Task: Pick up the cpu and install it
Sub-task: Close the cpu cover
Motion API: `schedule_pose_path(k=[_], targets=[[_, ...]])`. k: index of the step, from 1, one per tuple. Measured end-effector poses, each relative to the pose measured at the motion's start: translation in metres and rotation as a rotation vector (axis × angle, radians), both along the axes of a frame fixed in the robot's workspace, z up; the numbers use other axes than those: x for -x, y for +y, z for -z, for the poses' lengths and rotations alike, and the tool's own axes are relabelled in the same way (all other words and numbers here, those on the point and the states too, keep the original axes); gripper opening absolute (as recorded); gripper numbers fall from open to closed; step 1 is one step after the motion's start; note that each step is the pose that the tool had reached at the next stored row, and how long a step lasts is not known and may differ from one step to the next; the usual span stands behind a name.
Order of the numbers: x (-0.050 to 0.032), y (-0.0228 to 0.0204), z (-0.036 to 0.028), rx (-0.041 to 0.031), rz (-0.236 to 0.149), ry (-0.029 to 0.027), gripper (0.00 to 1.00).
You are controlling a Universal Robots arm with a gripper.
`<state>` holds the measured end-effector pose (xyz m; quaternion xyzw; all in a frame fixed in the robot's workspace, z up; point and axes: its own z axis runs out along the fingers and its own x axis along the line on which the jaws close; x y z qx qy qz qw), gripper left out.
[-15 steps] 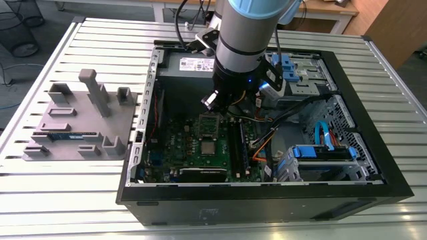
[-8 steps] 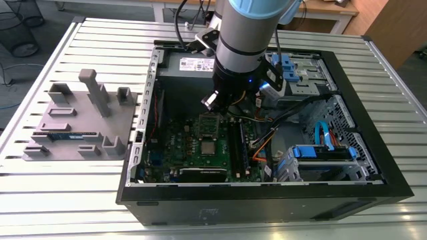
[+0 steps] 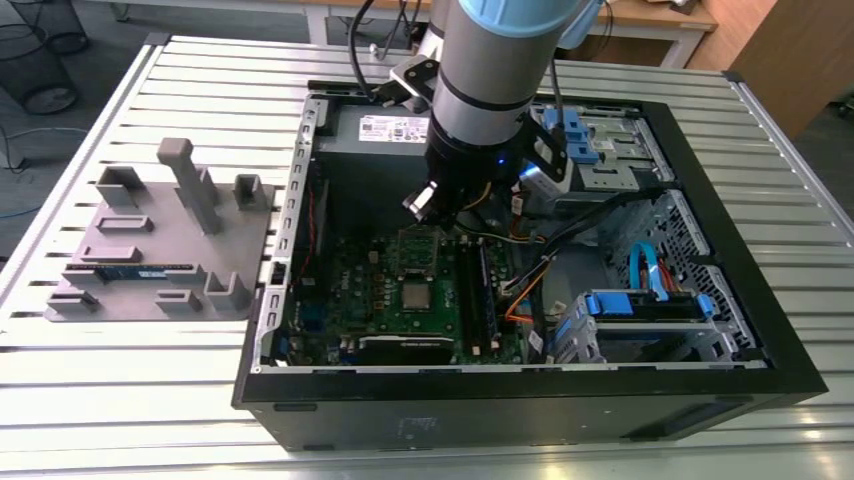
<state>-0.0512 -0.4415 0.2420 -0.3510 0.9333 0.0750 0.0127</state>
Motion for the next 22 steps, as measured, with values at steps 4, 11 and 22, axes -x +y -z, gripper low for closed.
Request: schedule_pose_path(k=[4,11,22], targets=[[0.0,-0.0001,-0.0002,0.0013,-0.003,0.0001,0.11],[0.0,0.0,-0.0015,0.0039,-0.005,0.0,0.11],[0.0004,-0.0036,-0.0015,0.0135,-0.018,0.0001,0.11]])
